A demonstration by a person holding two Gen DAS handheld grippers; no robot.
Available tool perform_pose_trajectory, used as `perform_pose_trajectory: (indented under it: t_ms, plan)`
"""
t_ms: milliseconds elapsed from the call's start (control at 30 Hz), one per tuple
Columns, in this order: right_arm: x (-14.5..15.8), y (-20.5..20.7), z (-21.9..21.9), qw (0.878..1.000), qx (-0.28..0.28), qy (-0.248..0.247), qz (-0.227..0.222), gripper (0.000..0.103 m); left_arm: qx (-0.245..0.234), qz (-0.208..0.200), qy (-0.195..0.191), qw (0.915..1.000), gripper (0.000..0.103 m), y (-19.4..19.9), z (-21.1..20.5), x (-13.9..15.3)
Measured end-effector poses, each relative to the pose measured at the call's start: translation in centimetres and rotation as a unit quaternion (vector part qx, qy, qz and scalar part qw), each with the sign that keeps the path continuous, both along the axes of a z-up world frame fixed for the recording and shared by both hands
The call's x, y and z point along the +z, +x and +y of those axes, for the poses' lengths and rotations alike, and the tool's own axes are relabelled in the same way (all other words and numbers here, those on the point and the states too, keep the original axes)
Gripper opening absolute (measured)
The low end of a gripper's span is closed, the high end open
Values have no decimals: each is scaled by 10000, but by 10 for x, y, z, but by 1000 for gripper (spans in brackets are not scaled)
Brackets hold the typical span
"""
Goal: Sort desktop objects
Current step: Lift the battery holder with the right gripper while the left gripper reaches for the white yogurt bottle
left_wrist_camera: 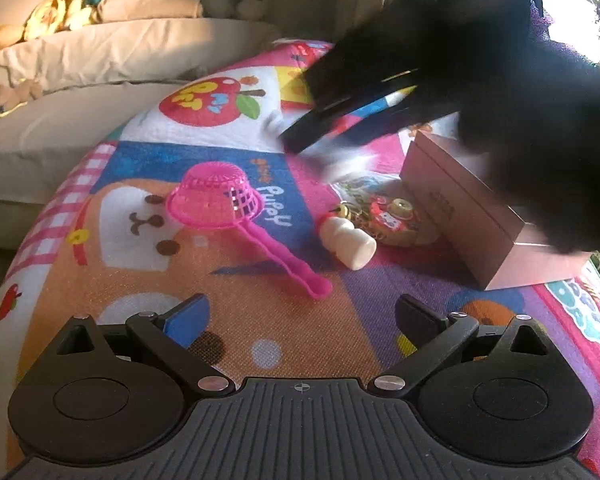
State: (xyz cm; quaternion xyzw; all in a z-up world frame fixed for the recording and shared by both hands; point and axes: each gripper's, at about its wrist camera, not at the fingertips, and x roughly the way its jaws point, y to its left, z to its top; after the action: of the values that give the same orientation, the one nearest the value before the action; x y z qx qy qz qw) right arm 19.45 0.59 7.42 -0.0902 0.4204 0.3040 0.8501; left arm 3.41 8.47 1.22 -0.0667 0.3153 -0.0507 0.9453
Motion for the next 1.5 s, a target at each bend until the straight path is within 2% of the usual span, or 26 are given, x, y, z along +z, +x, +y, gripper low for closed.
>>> perform_pose_trajectory:
  t_ms: [133,233,367,533,633,700,833,867,967,1033,1133,1233,1300,1433,1500]
  plan:
    - [44,-66,-71,9973,152,544,-474,47,12,27,-14,10000,102,0,0,0]
    - [56,-119,-130,9956,22,617,-708,48,38,86,-2,10000,102,2,0,0]
    - [34,-172,-184,9963,-249,376,-727,48,41,117,224,9997,102,3,-6,0]
    - [-9,-187,-214,9915,-1053,200,-738,48,124,140,595,9981,102,3,-14,2]
    - [-22,-191,-232,9813,-1616,620,-846,57,185,181,588,9979,102,4,-14,6]
    - [-27,-196,-242,9704,-1982,888,-1052,68,161,243,464,9985,102,5,-14,9]
    - [-36,-206,-254,9575,-2268,1274,-1242,75,141,147,284,9994,102,13,-21,19]
    - [-38,-206,-254,9557,-2279,1343,-1292,77,142,98,267,9995,100,14,-23,22]
    - [-44,-215,-254,9453,-2464,1249,-1736,86,9,21,284,9996,78,21,-32,27]
    - [-49,-221,-254,9391,-2575,1154,-1963,89,-48,11,326,9995,80,25,-38,29]
    - [-48,-225,-259,9353,-2544,1347,-2058,92,-40,47,431,9991,80,34,-45,26]
    - [-49,-222,-261,9353,-2545,1402,-2021,97,46,254,393,9989,74,50,-49,20]
    - [-50,-219,-261,9361,-2559,1381,-1978,100,77,376,424,9984,60,60,-53,16]
    - [-51,-219,-259,9377,-2544,1371,-1927,101,63,506,623,9968,52,71,-60,10]
    - [-51,-219,-260,9372,-2550,1399,-1926,102,7,492,754,9959,41,69,-62,8]
